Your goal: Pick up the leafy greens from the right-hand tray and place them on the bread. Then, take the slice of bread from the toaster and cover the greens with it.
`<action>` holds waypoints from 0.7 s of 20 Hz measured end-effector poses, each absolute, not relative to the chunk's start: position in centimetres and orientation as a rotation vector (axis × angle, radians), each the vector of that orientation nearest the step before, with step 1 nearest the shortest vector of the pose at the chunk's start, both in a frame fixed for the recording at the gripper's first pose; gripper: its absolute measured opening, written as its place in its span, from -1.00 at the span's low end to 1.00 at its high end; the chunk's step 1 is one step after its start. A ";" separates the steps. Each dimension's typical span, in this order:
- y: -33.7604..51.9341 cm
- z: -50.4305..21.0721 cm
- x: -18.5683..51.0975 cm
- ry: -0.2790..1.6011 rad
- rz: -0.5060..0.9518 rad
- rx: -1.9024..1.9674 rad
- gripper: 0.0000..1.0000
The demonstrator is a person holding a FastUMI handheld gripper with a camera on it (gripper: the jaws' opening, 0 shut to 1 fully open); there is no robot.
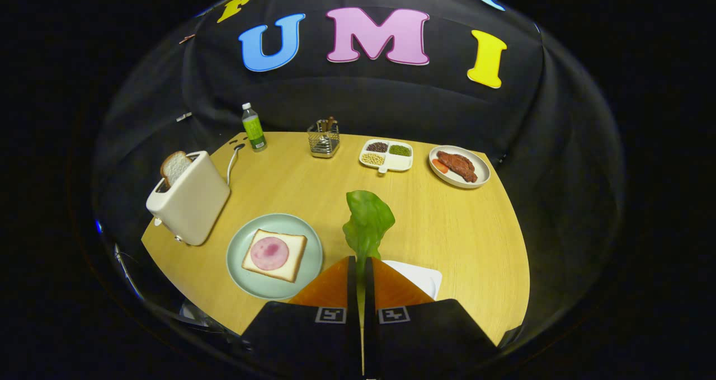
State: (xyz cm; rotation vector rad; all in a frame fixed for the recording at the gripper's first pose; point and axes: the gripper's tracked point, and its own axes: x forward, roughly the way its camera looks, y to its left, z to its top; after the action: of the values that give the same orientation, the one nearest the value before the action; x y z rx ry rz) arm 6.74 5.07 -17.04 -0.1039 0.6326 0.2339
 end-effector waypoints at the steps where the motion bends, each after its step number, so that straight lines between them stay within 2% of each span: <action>1: 6.6 -16.9 6.6 0.631 0.256 -0.087 -0.88; 14: 18.8 -21.1 6.9 0.715 0.434 -0.119 -0.88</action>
State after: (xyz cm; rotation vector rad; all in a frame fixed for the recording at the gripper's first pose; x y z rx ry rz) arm 6.88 18.78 -21.06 -0.1187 0.7152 0.4339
